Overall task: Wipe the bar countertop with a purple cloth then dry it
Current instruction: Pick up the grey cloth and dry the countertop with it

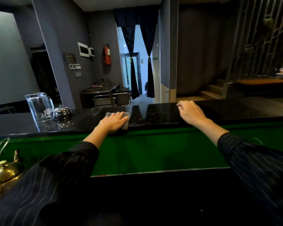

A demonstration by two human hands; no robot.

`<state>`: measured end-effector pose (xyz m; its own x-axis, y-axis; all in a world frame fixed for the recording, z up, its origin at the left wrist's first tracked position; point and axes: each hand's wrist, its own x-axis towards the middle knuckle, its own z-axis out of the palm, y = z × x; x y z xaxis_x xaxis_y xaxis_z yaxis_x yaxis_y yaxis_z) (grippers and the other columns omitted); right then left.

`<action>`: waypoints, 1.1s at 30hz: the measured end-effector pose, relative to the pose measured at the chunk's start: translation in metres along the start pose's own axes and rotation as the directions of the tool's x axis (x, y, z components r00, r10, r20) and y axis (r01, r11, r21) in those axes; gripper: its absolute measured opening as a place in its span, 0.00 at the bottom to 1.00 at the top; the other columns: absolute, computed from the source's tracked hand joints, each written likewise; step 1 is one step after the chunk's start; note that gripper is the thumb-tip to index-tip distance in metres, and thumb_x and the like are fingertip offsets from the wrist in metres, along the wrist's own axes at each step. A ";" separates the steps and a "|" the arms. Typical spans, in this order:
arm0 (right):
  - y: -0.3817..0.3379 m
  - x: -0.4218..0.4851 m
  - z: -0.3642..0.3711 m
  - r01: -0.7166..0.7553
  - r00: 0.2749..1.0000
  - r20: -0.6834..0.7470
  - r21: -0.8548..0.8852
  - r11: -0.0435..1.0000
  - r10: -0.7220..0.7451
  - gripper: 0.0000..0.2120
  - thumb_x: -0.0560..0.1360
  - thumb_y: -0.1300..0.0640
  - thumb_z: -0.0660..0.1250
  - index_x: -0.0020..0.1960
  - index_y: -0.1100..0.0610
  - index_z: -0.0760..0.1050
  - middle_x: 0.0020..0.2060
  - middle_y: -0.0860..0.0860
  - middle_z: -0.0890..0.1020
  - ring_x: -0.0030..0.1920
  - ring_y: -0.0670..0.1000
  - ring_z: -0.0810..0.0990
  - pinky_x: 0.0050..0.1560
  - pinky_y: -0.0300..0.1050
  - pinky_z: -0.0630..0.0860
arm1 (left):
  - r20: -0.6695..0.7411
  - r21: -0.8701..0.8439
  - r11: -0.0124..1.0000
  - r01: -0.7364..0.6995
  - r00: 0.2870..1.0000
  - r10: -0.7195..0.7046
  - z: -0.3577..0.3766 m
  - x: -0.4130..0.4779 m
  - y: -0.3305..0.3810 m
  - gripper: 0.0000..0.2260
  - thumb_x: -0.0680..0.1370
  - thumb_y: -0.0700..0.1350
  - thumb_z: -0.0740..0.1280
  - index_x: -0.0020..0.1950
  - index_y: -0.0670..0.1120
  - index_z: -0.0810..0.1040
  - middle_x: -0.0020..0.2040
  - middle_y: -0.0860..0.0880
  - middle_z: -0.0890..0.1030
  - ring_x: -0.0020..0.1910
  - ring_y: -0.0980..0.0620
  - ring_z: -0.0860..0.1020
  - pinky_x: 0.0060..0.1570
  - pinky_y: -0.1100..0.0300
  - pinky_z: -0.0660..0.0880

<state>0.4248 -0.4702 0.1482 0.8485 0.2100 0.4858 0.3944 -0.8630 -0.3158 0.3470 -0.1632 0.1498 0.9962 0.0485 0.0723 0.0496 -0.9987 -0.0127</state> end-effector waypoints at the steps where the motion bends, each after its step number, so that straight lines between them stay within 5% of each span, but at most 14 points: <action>1: 0.029 -0.004 -0.008 -0.041 0.998 0.045 -0.141 0.989 0.048 0.18 0.81 0.52 0.53 0.65 0.56 0.73 0.65 0.56 0.77 0.65 0.60 0.73 0.65 0.57 0.68 | 0.030 0.021 1.000 -0.023 0.999 0.022 0.002 0.010 -0.004 0.24 0.82 0.53 0.45 0.77 0.46 0.51 0.79 0.41 0.51 0.77 0.39 0.52 0.75 0.42 0.51; 5: 0.082 -0.023 -0.007 -0.067 0.965 0.209 -0.395 0.916 0.161 0.21 0.81 0.48 0.46 0.68 0.51 0.69 0.68 0.54 0.73 0.68 0.60 0.70 0.66 0.65 0.63 | 0.116 -0.007 1.000 0.013 0.993 -0.012 0.015 0.054 -0.008 0.27 0.79 0.55 0.42 0.76 0.48 0.52 0.79 0.39 0.50 0.76 0.35 0.52 0.73 0.38 0.54; 12: 0.081 -0.019 -0.005 -0.124 0.971 0.152 -0.327 0.937 0.182 0.23 0.82 0.46 0.47 0.69 0.54 0.67 0.67 0.59 0.72 0.69 0.62 0.67 0.64 0.62 0.64 | 0.090 0.005 0.981 -0.196 0.977 0.195 0.007 0.081 0.150 0.35 0.73 0.65 0.39 0.76 0.51 0.54 0.79 0.44 0.54 0.77 0.41 0.54 0.74 0.39 0.50; 17: 0.079 -0.023 -0.013 -0.114 0.973 0.159 -0.296 0.948 0.167 0.25 0.81 0.44 0.46 0.70 0.55 0.67 0.70 0.59 0.70 0.71 0.61 0.65 0.67 0.63 0.60 | 0.030 -0.057 0.964 -0.260 0.965 0.262 0.011 0.068 0.226 0.26 0.80 0.58 0.43 0.76 0.52 0.55 0.78 0.45 0.57 0.77 0.41 0.56 0.74 0.39 0.51; 22: 0.090 -0.020 -0.025 -0.041 0.952 0.285 -0.239 0.970 0.110 0.32 0.79 0.35 0.45 0.74 0.53 0.64 0.74 0.57 0.65 0.75 0.61 0.59 0.70 0.63 0.56 | -0.099 -0.119 0.937 -0.330 0.943 0.319 0.013 0.036 0.212 0.24 0.80 0.59 0.47 0.75 0.54 0.60 0.77 0.50 0.61 0.76 0.48 0.59 0.75 0.44 0.55; 25: 0.113 -0.020 -0.037 0.048 0.940 0.339 -0.203 0.978 0.024 0.33 0.77 0.31 0.46 0.73 0.48 0.65 0.72 0.54 0.67 0.73 0.60 0.60 0.69 0.62 0.58 | -0.127 -0.122 0.958 -0.260 0.961 0.245 0.015 0.030 0.164 0.32 0.75 0.66 0.43 0.75 0.55 0.61 0.77 0.52 0.62 0.75 0.50 0.61 0.75 0.47 0.56; 30: 0.121 -0.024 -0.028 0.100 0.969 0.245 -0.227 0.969 -0.042 0.29 0.78 0.34 0.45 0.74 0.45 0.63 0.75 0.54 0.64 0.74 0.59 0.59 0.70 0.65 0.56 | 0.043 -0.061 0.997 -0.042 0.998 0.045 0.009 0.063 0.125 0.24 0.82 0.52 0.44 0.77 0.48 0.54 0.79 0.47 0.52 0.77 0.42 0.54 0.75 0.44 0.52; 33: 0.122 -0.027 -0.025 0.095 0.972 0.229 -0.183 0.979 -0.052 0.31 0.78 0.33 0.44 0.78 0.42 0.52 0.80 0.53 0.49 0.78 0.59 0.49 0.73 0.67 0.51 | 0.090 0.033 0.999 -0.011 0.996 0.008 0.013 0.107 0.141 0.33 0.73 0.63 0.39 0.75 0.52 0.56 0.78 0.42 0.56 0.75 0.37 0.57 0.72 0.39 0.55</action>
<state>0.4417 -0.5925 0.1170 0.8850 0.3542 0.3021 0.4024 -0.9083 -0.1139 0.4616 -0.2984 0.1428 0.9990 0.0420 -0.0175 0.0412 -0.9981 -0.0463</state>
